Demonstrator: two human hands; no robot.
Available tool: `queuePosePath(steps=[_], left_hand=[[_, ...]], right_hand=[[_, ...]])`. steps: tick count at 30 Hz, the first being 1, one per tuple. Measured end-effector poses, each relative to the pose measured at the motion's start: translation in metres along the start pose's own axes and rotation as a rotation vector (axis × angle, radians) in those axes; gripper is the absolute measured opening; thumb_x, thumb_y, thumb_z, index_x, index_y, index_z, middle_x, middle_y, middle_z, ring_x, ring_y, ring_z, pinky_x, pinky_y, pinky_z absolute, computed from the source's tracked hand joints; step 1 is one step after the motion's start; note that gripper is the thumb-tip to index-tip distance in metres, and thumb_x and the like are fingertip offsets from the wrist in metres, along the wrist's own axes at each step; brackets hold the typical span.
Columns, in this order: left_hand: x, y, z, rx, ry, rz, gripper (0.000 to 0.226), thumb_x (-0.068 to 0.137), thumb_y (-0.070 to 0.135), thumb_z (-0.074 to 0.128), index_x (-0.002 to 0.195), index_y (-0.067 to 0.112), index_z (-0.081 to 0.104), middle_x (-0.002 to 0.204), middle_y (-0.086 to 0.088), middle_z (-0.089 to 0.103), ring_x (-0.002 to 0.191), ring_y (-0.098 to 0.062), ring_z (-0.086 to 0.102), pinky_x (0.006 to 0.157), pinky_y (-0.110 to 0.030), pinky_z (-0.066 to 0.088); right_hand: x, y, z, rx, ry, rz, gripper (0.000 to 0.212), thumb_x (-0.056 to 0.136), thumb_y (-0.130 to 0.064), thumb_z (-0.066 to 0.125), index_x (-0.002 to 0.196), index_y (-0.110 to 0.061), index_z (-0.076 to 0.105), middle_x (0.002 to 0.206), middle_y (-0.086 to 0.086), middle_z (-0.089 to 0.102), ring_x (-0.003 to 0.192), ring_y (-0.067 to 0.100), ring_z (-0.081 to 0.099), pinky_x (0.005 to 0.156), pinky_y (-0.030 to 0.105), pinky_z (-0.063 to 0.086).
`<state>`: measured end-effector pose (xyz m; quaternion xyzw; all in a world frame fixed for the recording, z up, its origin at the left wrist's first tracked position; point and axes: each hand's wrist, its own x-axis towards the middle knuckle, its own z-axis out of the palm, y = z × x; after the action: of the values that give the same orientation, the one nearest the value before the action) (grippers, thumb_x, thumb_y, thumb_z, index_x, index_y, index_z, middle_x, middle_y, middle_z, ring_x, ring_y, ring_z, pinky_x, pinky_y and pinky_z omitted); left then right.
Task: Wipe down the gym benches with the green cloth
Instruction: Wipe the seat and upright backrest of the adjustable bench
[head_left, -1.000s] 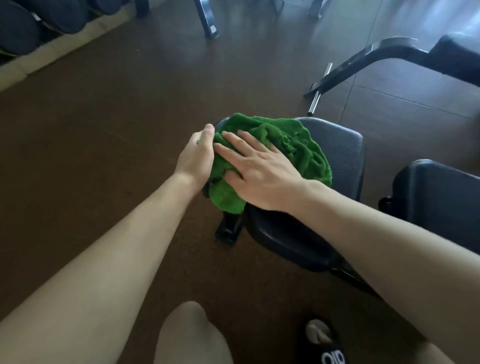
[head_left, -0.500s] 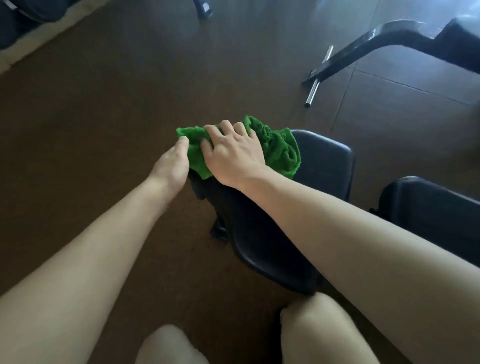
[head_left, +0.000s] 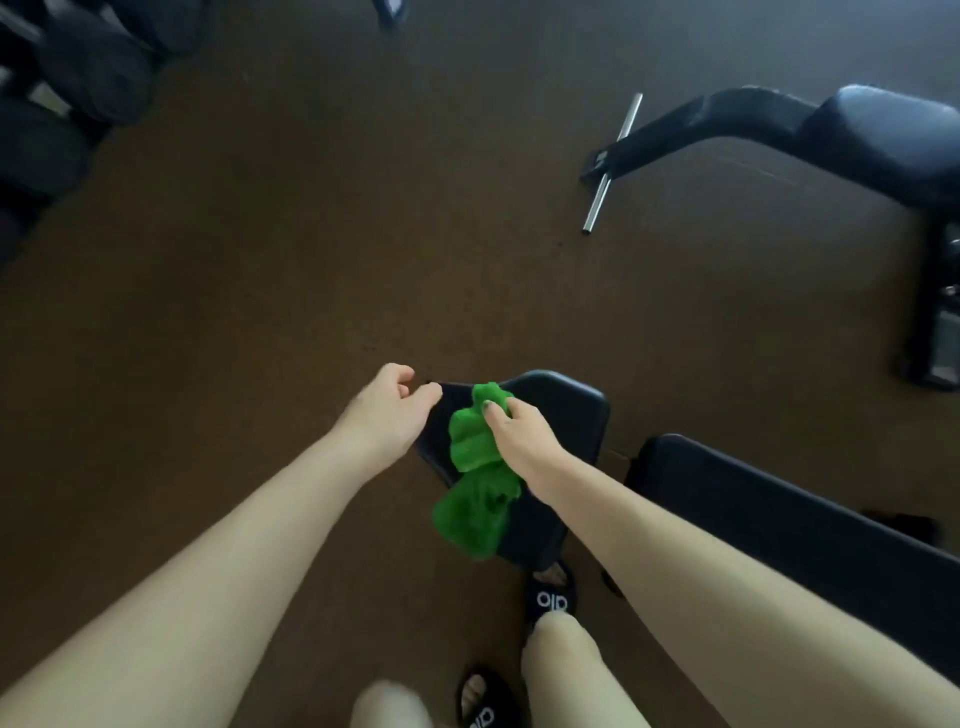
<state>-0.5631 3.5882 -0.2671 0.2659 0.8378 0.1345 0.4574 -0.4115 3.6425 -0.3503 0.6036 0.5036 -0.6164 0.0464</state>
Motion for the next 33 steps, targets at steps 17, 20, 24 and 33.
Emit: queuePosePath(steps=[17, 20, 24, 33], left_hand=[[0.021, 0.138, -0.252, 0.006, -0.098, 0.432, 0.012, 0.095, 0.032, 0.069, 0.104, 0.026, 0.072, 0.098, 0.006, 0.074, 0.097, -0.014, 0.07, 0.087, -0.035, 0.056], [0.034, 0.152, -0.301, -0.016, -0.228, 0.455, 0.008, 0.097, 0.03, 0.066, 0.101, 0.028, 0.072, 0.094, 0.01, 0.076, 0.089, -0.001, 0.07, 0.073, -0.016, 0.051], [0.053, 0.18, -0.355, -0.071, -0.506, 0.407, 0.024, 0.09, 0.034, 0.064, 0.109, 0.023, 0.074, 0.106, 0.002, 0.079, 0.104, -0.015, 0.073, 0.096, -0.034, 0.053], [0.05, 0.268, -0.361, -0.108, -0.807, 0.311, 0.034, 0.1, 0.022, 0.055, 0.133, 0.011, 0.057, 0.124, -0.016, 0.071, 0.105, -0.03, 0.072, 0.084, -0.041, 0.059]], right_hand=[[-0.096, -0.327, 0.005, 1.135, -0.071, -0.068, 0.049, 0.108, -0.051, 0.041, 0.124, -0.017, 0.071, 0.112, 0.008, 0.078, 0.103, 0.021, 0.076, 0.097, 0.041, 0.055], [-0.099, -0.352, 0.017, 1.136, 0.021, -0.098, 0.038, 0.108, -0.046, 0.044, 0.125, -0.022, 0.068, 0.116, 0.011, 0.077, 0.106, 0.027, 0.074, 0.093, 0.047, 0.059], [-0.091, -0.374, 0.019, 0.851, 0.226, -0.072, 0.036, 0.102, -0.019, 0.053, 0.137, -0.026, 0.057, 0.12, 0.01, 0.072, 0.098, 0.026, 0.074, 0.082, 0.043, 0.063], [-0.112, -0.375, -0.029, 0.987, -0.081, -0.341, 0.056, 0.084, -0.006, 0.047, 0.138, -0.003, 0.059, 0.124, 0.018, 0.063, 0.11, 0.028, 0.06, 0.103, 0.044, 0.045]])
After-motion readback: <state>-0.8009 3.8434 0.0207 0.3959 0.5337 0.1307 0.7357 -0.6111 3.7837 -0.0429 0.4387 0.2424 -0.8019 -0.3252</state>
